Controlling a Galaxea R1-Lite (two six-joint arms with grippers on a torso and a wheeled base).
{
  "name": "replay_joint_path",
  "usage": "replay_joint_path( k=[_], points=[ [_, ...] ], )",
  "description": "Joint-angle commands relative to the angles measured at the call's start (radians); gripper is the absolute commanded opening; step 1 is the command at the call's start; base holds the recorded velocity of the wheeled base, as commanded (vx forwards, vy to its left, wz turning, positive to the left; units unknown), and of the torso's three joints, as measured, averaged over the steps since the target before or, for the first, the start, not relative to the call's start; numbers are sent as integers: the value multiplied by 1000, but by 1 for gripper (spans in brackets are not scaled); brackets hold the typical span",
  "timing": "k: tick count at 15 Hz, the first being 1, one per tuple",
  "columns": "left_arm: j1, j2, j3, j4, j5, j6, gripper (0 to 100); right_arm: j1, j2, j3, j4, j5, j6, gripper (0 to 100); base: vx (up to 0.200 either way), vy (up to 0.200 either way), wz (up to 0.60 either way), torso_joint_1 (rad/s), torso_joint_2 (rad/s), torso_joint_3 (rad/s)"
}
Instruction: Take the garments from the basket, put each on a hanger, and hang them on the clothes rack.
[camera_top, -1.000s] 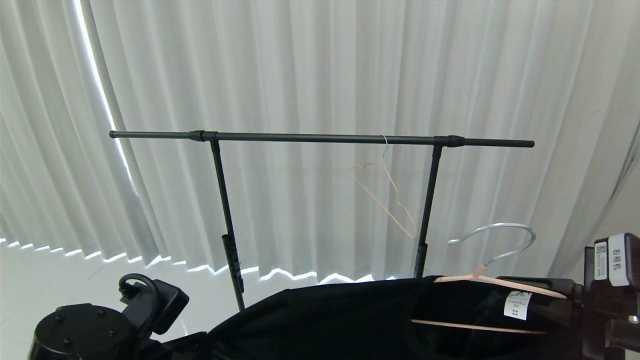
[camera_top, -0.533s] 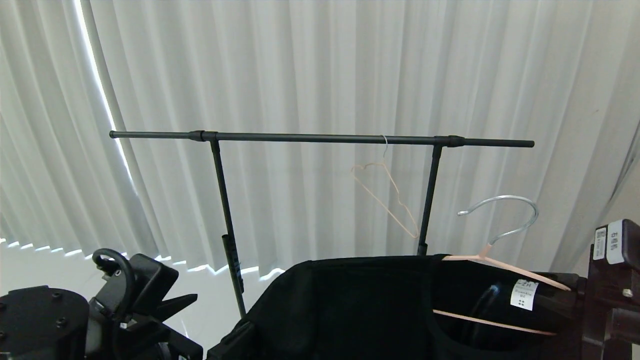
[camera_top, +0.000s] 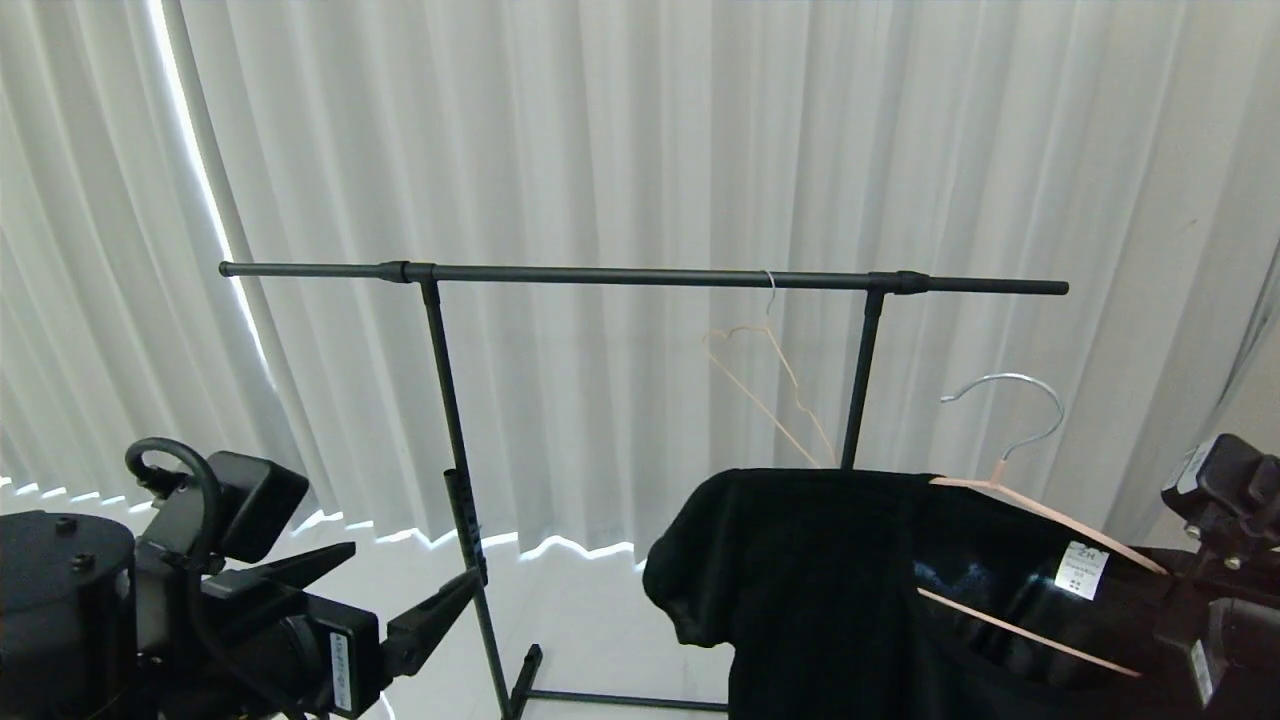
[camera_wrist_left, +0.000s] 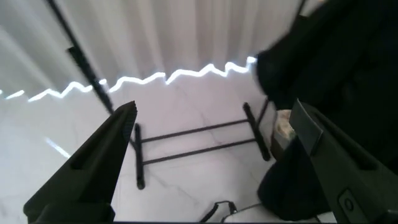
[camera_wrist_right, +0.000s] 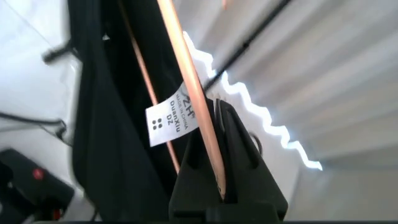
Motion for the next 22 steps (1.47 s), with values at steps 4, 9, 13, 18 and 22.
replay_joint_path(
  k=[4, 9, 13, 18, 22],
  points=[
    [154, 154, -2, -1, 367, 3, 100, 64, 61, -159, 232, -198, 4, 0, 0, 0, 0, 0, 0, 0],
    [151, 244, -48, -64, 457, 2, 100, 156, 142, -307, 448, -243, 179, 0, 0, 0, 0, 0, 0, 0],
    [151, 241, -38, -65, 459, 5, 100, 373, 259, -314, 448, -372, 559, 0, 0, 0, 0, 0, 0, 0],
    [142, 244, -37, -65, 462, 6, 100, 499, 429, -483, 488, -493, 797, 0, 0, 0, 0, 0, 0, 0],
    [131, 253, -28, -65, 499, 5, 100, 523, 489, -578, 491, -510, 832, 0, 0, 150, 0, 3, 2, 1]
  ],
)
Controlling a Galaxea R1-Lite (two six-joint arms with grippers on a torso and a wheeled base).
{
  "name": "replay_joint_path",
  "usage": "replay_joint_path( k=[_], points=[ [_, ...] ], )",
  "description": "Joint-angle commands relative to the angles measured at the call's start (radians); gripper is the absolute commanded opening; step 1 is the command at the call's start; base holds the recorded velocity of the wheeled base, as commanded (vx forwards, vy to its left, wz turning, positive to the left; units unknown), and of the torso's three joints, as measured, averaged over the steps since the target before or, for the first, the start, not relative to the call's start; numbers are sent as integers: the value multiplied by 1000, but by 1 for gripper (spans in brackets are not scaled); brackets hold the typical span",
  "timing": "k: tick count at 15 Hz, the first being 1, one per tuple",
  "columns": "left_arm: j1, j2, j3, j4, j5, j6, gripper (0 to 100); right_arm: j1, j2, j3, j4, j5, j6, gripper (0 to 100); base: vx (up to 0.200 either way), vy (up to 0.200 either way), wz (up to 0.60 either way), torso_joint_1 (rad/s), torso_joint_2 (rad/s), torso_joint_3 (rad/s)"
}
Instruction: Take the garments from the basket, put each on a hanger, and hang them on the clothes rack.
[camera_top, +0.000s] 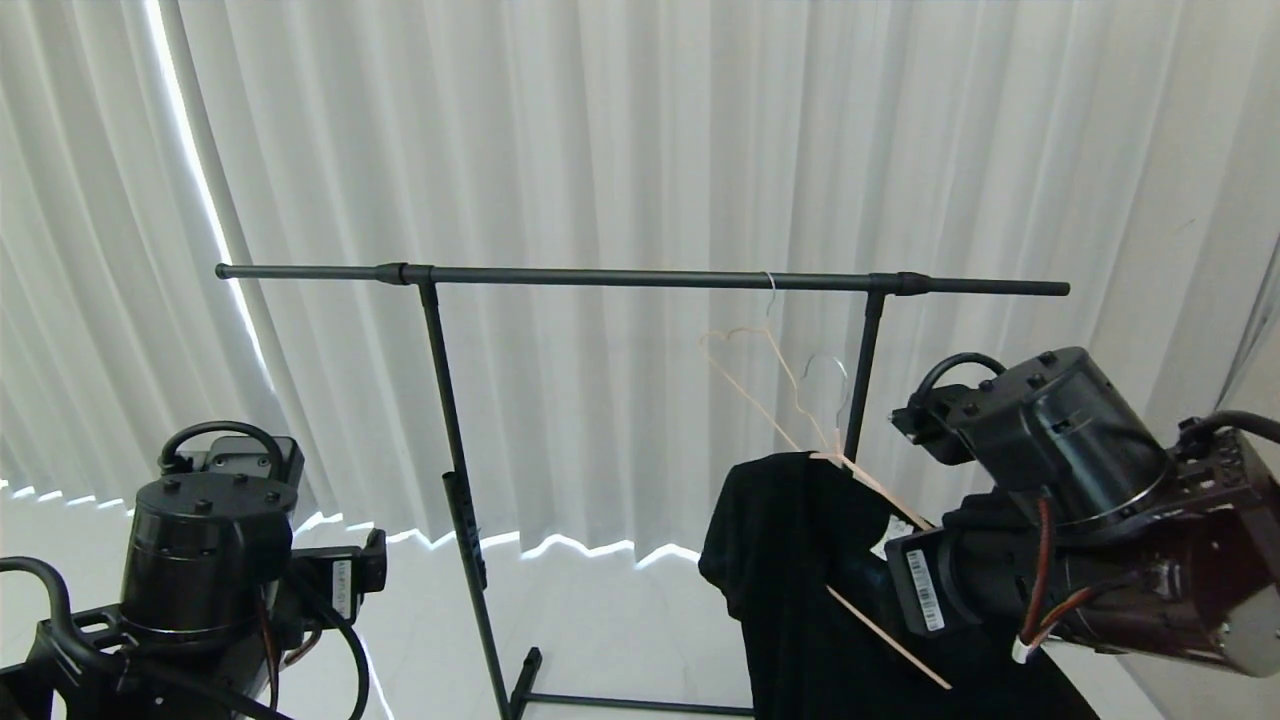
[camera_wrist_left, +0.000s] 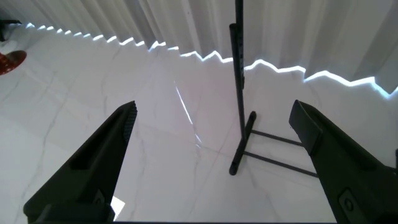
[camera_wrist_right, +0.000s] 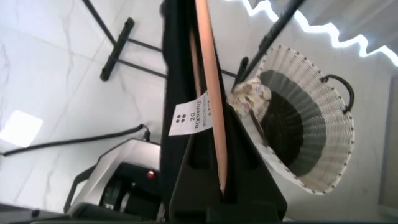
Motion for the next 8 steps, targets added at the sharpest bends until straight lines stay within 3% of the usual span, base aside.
replay_joint_path(
  k=[1, 4, 8],
  points=[
    [-2, 2, 5, -1, 2, -1, 100, 9, 53, -41, -2, -18, 0, 0, 0, 200, 0, 2, 7, 2],
    [-2, 1, 8, -1, 2, -1, 100, 9, 70, -71, -5, -29, 11, 0, 0, 200, 0, 7, 2, 1],
    [-32, 1, 11, -1, 2, -1, 100, -8, 105, -133, -25, -69, 37, 0, 0, 0, 0, 0, 0, 0]
  ],
)
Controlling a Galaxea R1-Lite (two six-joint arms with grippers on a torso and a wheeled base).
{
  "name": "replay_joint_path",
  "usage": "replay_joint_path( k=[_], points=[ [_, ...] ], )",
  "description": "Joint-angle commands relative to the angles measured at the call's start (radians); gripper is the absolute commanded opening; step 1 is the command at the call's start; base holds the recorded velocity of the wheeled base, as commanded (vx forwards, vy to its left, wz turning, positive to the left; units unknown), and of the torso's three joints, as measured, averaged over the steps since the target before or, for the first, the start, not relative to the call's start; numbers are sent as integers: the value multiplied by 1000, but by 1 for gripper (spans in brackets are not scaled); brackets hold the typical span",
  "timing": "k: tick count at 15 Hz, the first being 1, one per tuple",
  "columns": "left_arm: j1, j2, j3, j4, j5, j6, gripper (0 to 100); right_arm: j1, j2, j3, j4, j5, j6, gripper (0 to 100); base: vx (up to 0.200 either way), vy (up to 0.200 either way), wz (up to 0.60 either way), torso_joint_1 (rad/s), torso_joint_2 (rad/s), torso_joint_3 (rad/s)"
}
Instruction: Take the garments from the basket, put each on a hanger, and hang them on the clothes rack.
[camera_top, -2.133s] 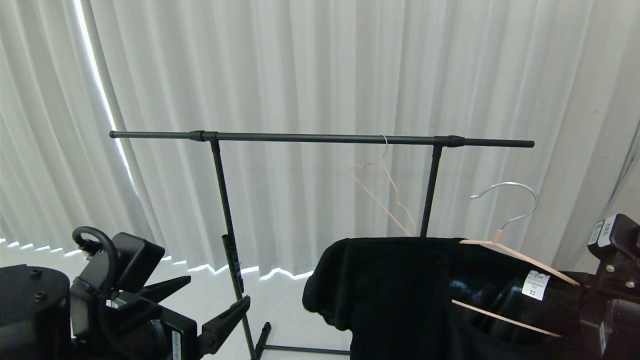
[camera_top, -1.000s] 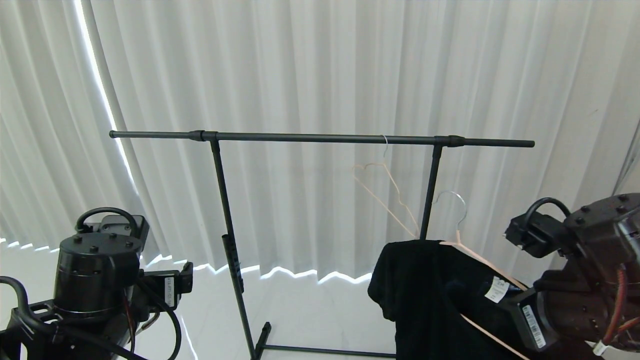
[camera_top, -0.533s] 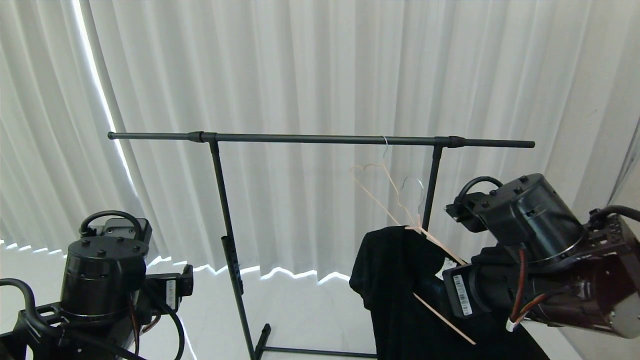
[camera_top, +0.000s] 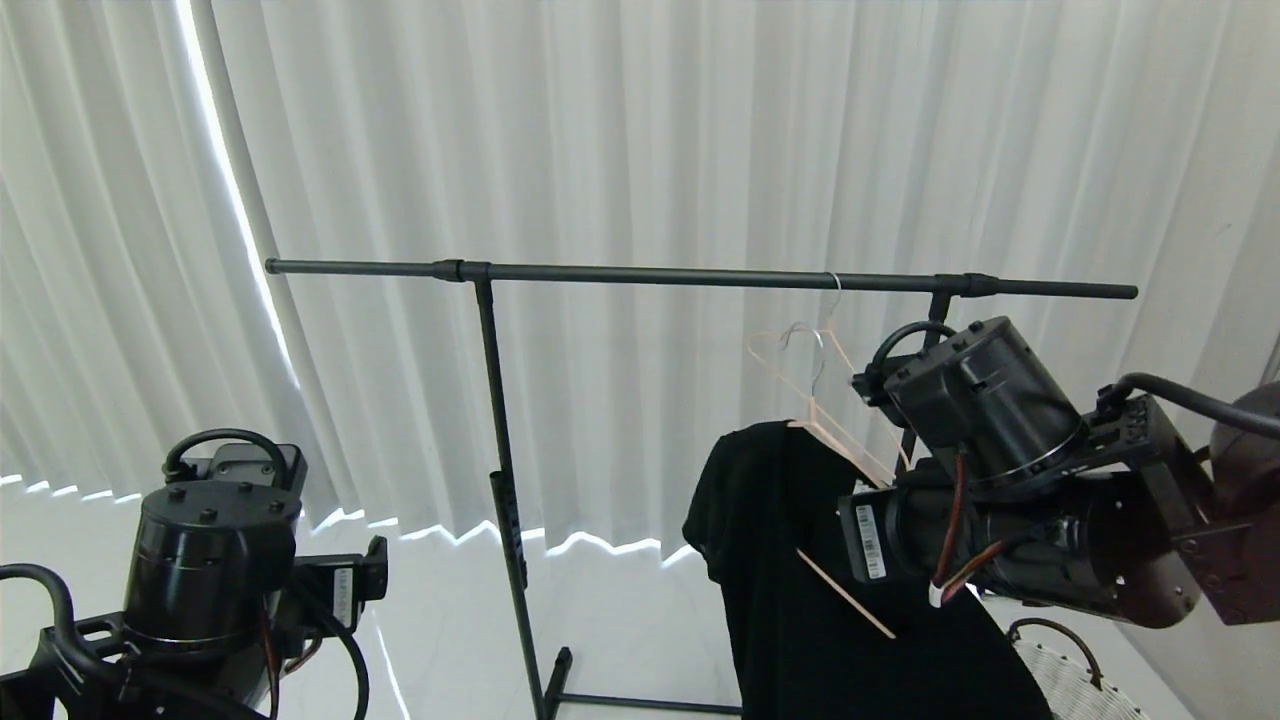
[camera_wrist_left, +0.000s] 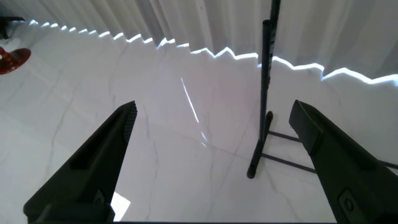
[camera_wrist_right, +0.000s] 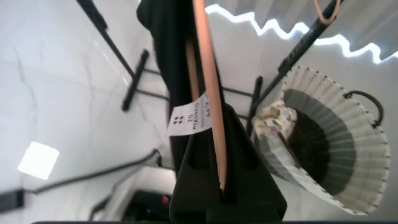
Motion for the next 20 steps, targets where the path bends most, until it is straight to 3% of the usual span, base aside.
replay_joint_path(
  k=[1, 6, 10, 20],
  points=[
    [-28, -4, -1, -3, -1, 0, 100, -12, 37, -67, -6, -5, 22, 0, 0, 0, 0, 0, 0, 0],
    [-108, -4, -3, -14, 1, -2, 100, -32, 103, -217, -21, -7, 30, 0, 160, 0, 0, -3, 2, 4],
    [-116, -4, -3, -14, 1, -5, 100, -32, 137, -279, -24, -7, 22, 0, 200, 0, 0, 7, 5, 0],
    [-140, -3, -1, -14, 31, -6, 100, -40, 169, -305, -26, -10, 7, 0, 200, 0, 0, 1, 4, 1]
  ],
)
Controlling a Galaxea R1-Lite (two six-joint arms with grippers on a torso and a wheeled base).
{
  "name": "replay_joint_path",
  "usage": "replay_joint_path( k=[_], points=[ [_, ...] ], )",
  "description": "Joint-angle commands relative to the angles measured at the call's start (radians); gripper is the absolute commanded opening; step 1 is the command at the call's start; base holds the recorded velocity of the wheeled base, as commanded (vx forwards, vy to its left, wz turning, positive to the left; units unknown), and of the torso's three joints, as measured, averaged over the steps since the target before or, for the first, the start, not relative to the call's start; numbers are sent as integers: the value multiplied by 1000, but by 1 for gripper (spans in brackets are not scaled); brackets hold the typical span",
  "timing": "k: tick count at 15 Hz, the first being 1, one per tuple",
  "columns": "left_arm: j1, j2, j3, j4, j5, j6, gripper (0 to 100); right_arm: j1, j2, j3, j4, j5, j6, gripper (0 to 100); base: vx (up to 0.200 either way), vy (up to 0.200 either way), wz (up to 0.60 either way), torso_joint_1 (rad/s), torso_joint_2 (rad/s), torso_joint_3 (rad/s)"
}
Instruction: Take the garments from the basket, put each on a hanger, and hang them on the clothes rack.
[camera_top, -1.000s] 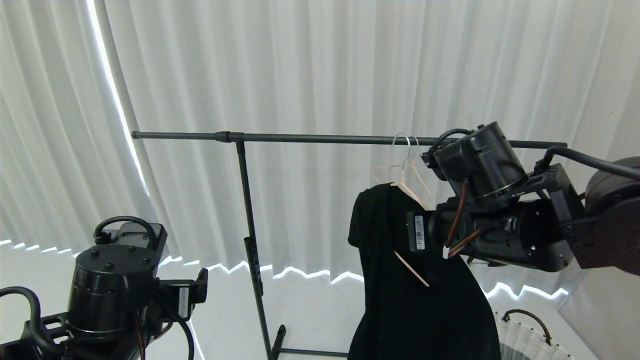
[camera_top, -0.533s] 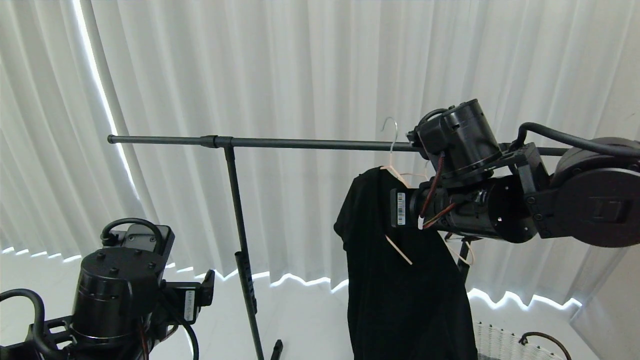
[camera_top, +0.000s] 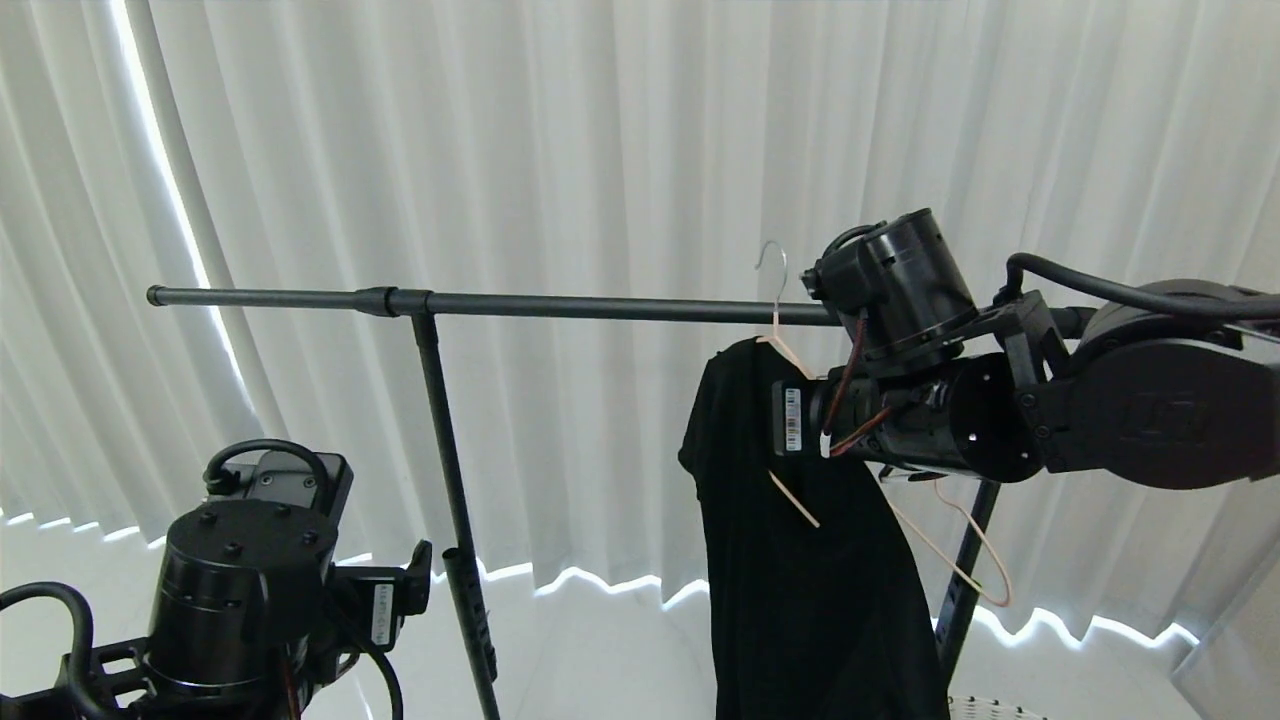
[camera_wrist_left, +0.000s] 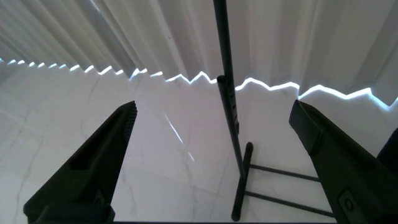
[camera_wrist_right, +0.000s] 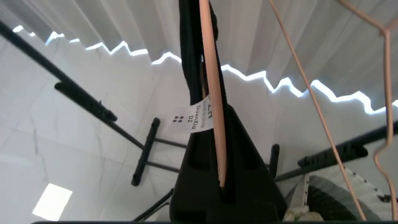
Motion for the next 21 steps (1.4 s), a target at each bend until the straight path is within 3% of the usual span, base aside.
replay_joint_path(
  k=[1, 6, 12, 21],
  points=[
    [0, 1, 0, -1, 0, 0, 100, 0, 5, 1, -9, 1, 1, 0, 0, 0, 0, 0, 0, 0],
    [-6, 1, 0, -2, 0, 0, 100, -6, 26, 2, -14, 1, -1, 0, 0, 0, 0, 0, 0, 0],
    [-3, -16, 1, -5, 0, 0, 100, -118, 121, 1, -80, 10, -95, 0, 0, 0, 0, 0, 0, 0],
    [-16, -21, 10, -5, 2, 0, 100, -119, 181, 2, -86, 7, -90, 0, 0, 0, 0, 0, 0, 0]
  ],
)
